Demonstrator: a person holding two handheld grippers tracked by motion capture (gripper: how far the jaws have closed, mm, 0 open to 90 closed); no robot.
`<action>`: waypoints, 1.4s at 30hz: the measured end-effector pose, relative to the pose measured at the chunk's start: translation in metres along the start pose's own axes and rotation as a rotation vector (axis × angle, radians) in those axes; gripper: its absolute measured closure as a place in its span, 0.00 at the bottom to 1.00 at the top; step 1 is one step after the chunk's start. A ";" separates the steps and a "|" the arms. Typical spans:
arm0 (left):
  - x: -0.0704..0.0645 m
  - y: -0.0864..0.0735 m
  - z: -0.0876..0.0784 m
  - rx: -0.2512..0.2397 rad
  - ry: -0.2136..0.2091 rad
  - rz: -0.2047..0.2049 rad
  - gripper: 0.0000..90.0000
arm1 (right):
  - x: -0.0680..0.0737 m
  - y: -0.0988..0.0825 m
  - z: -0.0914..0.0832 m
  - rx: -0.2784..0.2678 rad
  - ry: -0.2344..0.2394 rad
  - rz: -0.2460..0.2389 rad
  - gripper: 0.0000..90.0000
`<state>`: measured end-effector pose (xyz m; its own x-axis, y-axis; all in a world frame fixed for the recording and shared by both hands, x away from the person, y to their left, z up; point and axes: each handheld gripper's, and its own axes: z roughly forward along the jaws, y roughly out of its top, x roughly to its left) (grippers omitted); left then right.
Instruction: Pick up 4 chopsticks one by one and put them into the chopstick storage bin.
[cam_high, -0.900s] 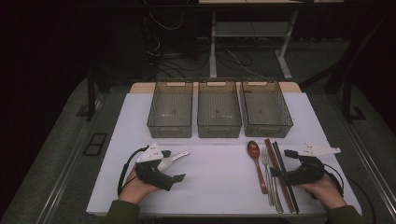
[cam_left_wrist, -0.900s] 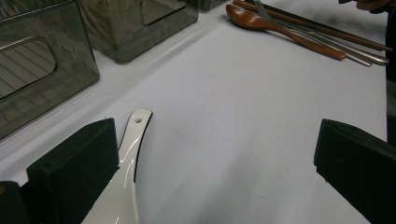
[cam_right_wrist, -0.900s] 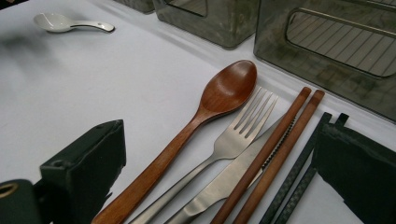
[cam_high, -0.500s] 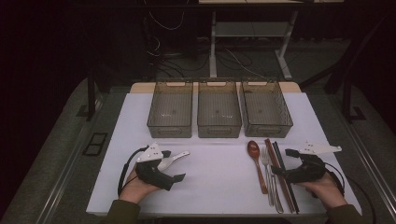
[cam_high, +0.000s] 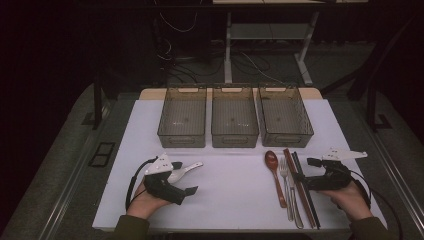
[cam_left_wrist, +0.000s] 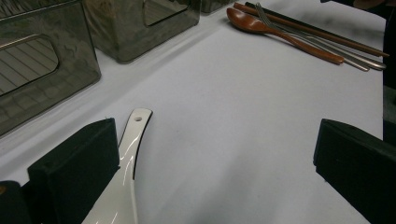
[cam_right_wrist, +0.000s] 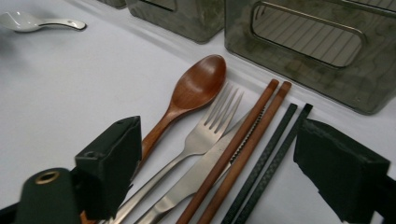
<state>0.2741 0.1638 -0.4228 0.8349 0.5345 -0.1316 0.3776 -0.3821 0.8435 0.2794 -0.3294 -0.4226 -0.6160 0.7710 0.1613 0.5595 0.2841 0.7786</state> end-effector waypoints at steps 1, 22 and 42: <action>0.000 0.000 0.000 0.000 0.000 0.000 0.00 | -0.001 0.000 0.000 0.004 -0.003 0.004 0.19; -0.002 -0.001 0.003 0.008 -0.011 -0.004 0.00 | -0.018 -0.004 0.009 0.137 -0.077 0.084 0.61; -0.001 -0.002 0.004 0.015 -0.009 -0.004 0.01 | -0.016 -0.008 0.018 0.229 -0.081 0.066 0.75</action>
<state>0.2738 0.1610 -0.4263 0.8369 0.5291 -0.1403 0.3871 -0.3910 0.8350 0.2946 -0.3338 -0.4421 -0.5323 0.8330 0.1512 0.7139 0.3456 0.6090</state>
